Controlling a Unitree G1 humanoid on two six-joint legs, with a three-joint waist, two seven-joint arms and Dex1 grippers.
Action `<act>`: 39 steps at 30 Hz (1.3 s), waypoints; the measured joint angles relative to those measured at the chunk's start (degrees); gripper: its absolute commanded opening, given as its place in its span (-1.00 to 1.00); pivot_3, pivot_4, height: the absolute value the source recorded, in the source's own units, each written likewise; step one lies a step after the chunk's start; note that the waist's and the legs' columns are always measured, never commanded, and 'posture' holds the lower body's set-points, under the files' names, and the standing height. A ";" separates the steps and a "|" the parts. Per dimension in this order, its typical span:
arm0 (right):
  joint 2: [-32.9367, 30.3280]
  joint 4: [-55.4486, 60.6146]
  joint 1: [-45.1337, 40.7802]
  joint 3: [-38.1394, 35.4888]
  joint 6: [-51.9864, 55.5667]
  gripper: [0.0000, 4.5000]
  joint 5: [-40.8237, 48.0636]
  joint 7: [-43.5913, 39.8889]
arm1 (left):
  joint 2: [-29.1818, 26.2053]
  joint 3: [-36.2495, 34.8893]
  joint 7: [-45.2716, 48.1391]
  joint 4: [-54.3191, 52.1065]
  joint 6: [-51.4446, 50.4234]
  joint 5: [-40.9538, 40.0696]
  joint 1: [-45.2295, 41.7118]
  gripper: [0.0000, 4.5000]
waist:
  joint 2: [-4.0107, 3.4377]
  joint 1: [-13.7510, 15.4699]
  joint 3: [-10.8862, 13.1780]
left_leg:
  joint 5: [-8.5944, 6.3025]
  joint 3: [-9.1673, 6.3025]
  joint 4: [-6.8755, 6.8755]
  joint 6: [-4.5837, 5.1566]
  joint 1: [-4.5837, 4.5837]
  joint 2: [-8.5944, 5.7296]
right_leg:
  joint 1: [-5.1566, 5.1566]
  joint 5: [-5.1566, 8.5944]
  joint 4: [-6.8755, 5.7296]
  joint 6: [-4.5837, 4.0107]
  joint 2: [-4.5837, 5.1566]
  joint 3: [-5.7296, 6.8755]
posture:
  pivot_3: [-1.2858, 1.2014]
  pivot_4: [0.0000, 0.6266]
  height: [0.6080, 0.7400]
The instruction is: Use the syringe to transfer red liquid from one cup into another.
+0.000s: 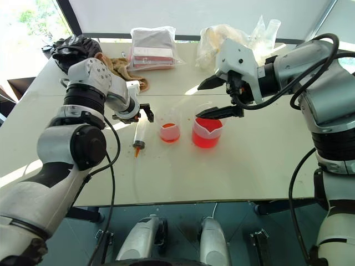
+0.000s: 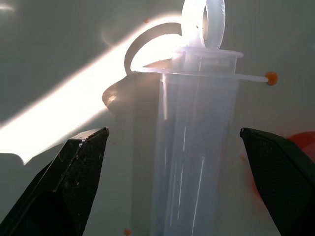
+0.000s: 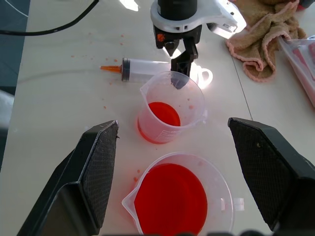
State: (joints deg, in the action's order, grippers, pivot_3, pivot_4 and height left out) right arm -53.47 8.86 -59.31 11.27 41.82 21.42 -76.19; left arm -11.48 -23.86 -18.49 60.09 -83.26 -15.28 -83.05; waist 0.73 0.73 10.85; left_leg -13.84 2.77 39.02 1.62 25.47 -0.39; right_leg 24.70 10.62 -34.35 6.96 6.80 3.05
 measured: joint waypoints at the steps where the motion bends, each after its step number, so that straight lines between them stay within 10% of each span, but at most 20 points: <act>1: 0.00 0.11 0.07 -0.14 0.19 0.66 0.14 0.15 | 0.30 -0.53 -0.55 0.94 1.28 0.09 0.00 0.99 | 0.00 0.02 0.00 | 0.00 0.00 0.00 0.00 0.01 0.00 | 0.00 0.00 0.00 0.00 0.00 0.00 | 0.03 -0.52 1.00; 5: 0.00 1.08 0.64 -0.49 0.91 0.66 0.25 0.74 | 0.89 -1.06 -0.89 3.59 5.59 0.65 -0.06 0.88 | 0.00 0.03 0.00 | -0.01 0.01 0.00 -0.01 -0.01 0.00 | 0.00 -0.02 0.00 0.02 0.02 0.00 | 0.03 -0.52 1.00; 12: 0.00 1.52 1.16 -0.64 1.52 0.66 0.31 1.64 | 0.89 -0.59 -1.33 6.00 10.63 2.05 -0.18 -0.33 | 0.00 0.05 0.00 | -0.03 0.01 0.00 -0.05 -0.01 0.03 | 0.00 -0.03 0.00 0.02 0.04 0.00 | 0.03 -0.52 1.00; 21: -0.28 2.13 1.91 -0.74 1.51 0.66 0.23 2.01 | -0.05 -2.29 -1.27 5.77 11.40 1.15 0.16 -0.35 | -0.01 -0.03 -0.01 | -0.04 0.01 0.00 -0.09 -0.03 0.09 | 0.00 -0.04 -0.01 0.03 0.04 0.00 | 0.03 -0.52 1.00; 31: -1.77 1.98 4.48 -5.84 2.12 0.66 0.26 6.30 | -8.43 7.73 20.79 -22.95 8.96 -3.57 1.81 -0.35 | 0.02 0.08 0.02 | 0.15 0.17 -0.06 -0.42 0.25 0.11 | 0.29 -0.04 0.04 0.02 0.04 0.01 | 0.03 -0.52 1.00; 39: -1.94 2.23 8.20 -12.04 3.78 0.66 1.25 11.83 | -5.84 12.53 35.72 -31.00 29.34 -4.63 1.99 -0.35 | 0.02 0.08 0.01 | 0.14 0.22 -0.04 -0.35 0.24 0.14 | 0.23 -0.04 0.11 0.01 0.05 0.00 | 0.03 -0.52 1.00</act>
State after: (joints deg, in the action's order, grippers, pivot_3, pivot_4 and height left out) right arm -55.41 11.09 -51.11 -0.77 45.60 22.67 -64.36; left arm -17.32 -11.33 17.23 29.09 -53.92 -19.91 -81.06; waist 0.74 0.81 10.87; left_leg -13.70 2.98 38.97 1.27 25.71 -0.26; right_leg 24.94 10.58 -34.24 6.97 6.86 3.06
